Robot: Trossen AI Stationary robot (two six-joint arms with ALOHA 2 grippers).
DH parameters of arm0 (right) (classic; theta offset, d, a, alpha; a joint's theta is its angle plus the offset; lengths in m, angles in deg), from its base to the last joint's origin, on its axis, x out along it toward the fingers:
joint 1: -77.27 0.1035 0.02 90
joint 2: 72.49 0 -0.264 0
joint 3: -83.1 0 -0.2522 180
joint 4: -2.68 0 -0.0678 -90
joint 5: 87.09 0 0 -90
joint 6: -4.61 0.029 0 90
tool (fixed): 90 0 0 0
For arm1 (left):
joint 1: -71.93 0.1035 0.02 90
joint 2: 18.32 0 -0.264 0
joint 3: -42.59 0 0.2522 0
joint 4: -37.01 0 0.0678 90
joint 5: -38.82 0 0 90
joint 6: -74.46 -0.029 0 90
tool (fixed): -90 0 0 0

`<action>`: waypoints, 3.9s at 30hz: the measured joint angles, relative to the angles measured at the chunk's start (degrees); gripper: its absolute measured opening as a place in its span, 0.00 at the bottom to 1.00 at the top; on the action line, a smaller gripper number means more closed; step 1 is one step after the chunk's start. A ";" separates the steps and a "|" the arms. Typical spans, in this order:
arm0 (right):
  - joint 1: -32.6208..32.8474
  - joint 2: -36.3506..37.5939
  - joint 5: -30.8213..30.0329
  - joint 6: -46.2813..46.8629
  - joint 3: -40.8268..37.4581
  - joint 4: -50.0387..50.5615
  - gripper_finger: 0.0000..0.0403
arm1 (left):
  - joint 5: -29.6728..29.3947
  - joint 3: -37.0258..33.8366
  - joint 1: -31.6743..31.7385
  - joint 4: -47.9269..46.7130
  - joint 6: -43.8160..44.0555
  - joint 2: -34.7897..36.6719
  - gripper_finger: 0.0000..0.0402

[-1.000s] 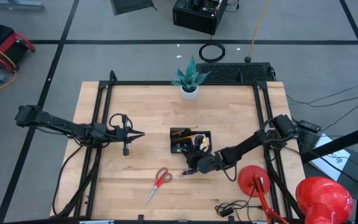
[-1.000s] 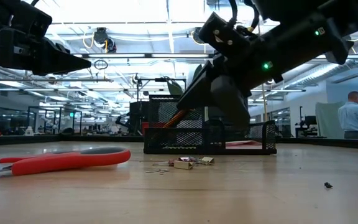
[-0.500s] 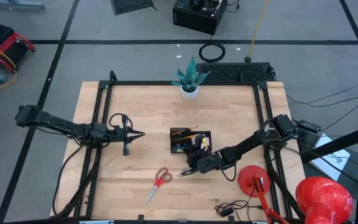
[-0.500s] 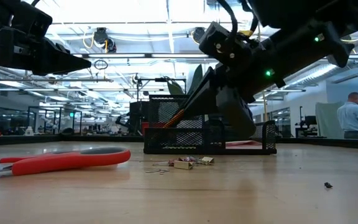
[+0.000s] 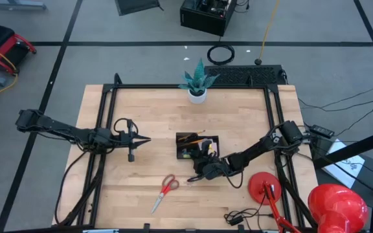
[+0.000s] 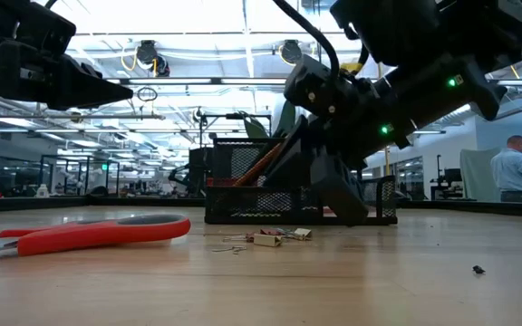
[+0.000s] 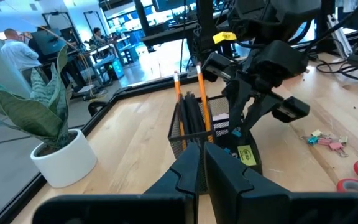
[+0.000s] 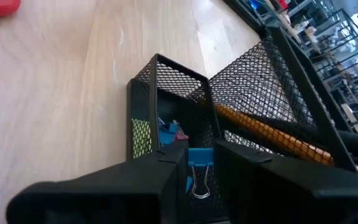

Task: Pick and place office supplies into organizer
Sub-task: Put the blue binder clip into the desk organizer, then put the scissors into the desk organizer

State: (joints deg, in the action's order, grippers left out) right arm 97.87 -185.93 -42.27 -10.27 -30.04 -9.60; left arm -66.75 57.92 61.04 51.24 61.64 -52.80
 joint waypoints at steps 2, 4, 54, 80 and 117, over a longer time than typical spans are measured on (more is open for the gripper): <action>0.00 -0.02 -0.02 -0.65 0.00 -0.33 0.15 | 0.00 0.00 0.00 -0.10 0.00 -0.01 0.08; 0.00 -0.06 0.02 -1.25 -0.02 -1.09 0.16 | 0.00 0.00 0.00 -0.56 0.00 0.01 0.08; 7.29 30.23 14.97 3.44 -17.17 -14.49 0.00 | 0.50 0.00 -0.02 -1.16 1.37 0.00 0.08; 6.33 19.50 27.44 18.15 -32.79 -37.70 0.00 | 0.46 0.00 -0.02 -1.25 2.58 0.00 0.08; 2.23 29.73 31.96 12.49 -45.56 -45.37 0.00 | -26.54 33.86 -35.40 -25.29 49.39 -39.44 0.08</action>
State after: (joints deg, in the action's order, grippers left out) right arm 100.10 -156.21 -10.31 2.21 -75.60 -54.97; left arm -93.29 91.78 25.64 25.95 111.03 -92.24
